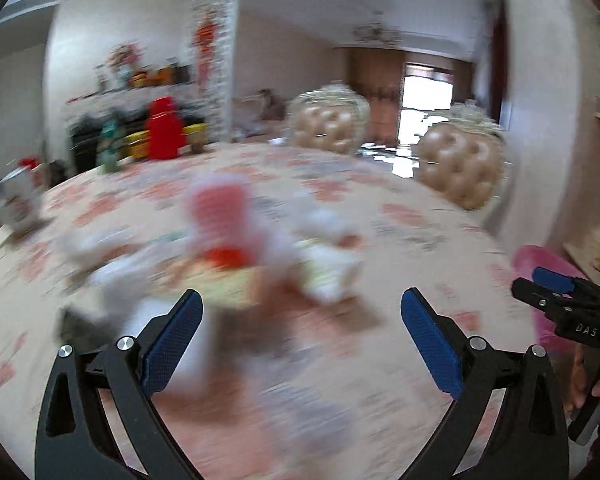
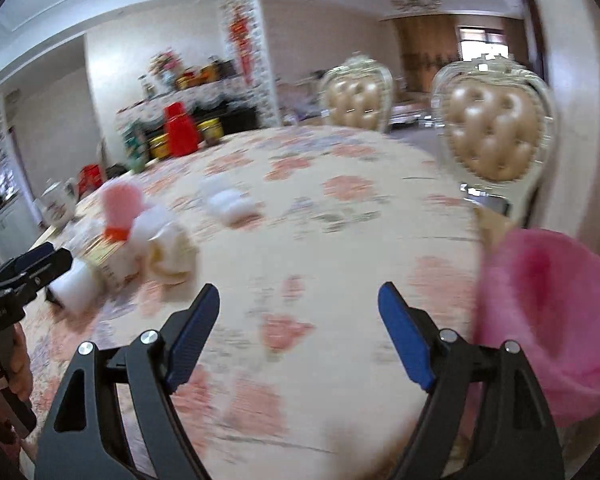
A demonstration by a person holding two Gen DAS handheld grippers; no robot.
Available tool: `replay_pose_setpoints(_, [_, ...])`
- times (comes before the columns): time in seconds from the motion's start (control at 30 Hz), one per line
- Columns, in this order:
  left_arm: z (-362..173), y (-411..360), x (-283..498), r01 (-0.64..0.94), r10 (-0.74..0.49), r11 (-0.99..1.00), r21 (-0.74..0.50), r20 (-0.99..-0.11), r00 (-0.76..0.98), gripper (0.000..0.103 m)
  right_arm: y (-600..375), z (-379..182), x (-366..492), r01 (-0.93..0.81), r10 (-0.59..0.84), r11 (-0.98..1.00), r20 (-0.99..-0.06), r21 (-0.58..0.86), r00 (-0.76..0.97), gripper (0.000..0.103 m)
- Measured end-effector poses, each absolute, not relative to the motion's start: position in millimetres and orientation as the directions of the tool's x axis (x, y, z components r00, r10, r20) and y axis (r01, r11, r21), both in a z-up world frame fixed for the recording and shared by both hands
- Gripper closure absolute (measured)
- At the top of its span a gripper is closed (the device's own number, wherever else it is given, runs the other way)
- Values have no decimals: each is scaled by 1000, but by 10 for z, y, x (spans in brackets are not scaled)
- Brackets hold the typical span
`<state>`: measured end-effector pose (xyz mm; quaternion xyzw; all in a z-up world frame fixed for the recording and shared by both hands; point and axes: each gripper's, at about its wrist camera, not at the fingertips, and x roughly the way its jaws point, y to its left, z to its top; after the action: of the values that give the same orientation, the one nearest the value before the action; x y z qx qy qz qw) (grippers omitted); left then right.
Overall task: Collect trash
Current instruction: 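Return both tools to the table toward the remaining trash, then grasp the black DORMI box with the left gripper while the right gripper grasps the rolled paper cup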
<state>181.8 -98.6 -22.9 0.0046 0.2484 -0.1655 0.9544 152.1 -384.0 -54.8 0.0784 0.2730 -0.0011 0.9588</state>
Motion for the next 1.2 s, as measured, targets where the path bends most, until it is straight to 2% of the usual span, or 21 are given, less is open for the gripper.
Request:
replay_pose_setpoints(0.13, [-301,-335,1804,150,-175,984,-91,-504,846,9,-3521,-624,1774,-27,117,985,-552,169,826,22])
replay_pose_setpoints(0.33, [-432,230,1797,-21,-32,996,-89,-556,831,9,-3142,-718,2184,-87,179,980,-608,178,774,22])
replay_pose_setpoints(0.53, [-541,495,1941,-135,6,977,-163,-620,785,9,-2857,-707,2520,-138,183,983,-627,121,757,22])
replay_pose_setpoints(0.7, [-647,558,2152,-206,15,957,-203,-676,737,9,-2777,-738,2730,-151,205,979,-636,139,744,22])
replay_pose_setpoints(0.93, [-716,571,2441,-285,43,931,-229,-705,707,9,-2659,-776,2997,-189,234,972,-646,140,726,22])
replay_pose_setpoints(1.1, [-797,474,2551,-273,23,936,-221,-738,675,9,-2641,-798,3128,-199,239,970,-664,137,708,22])
replay_pose_setpoints(1.2, [-855,442,2545,-251,-12,936,-247,-734,679,15,-2625,-849,3203,-207,250,967,-692,147,677,23])
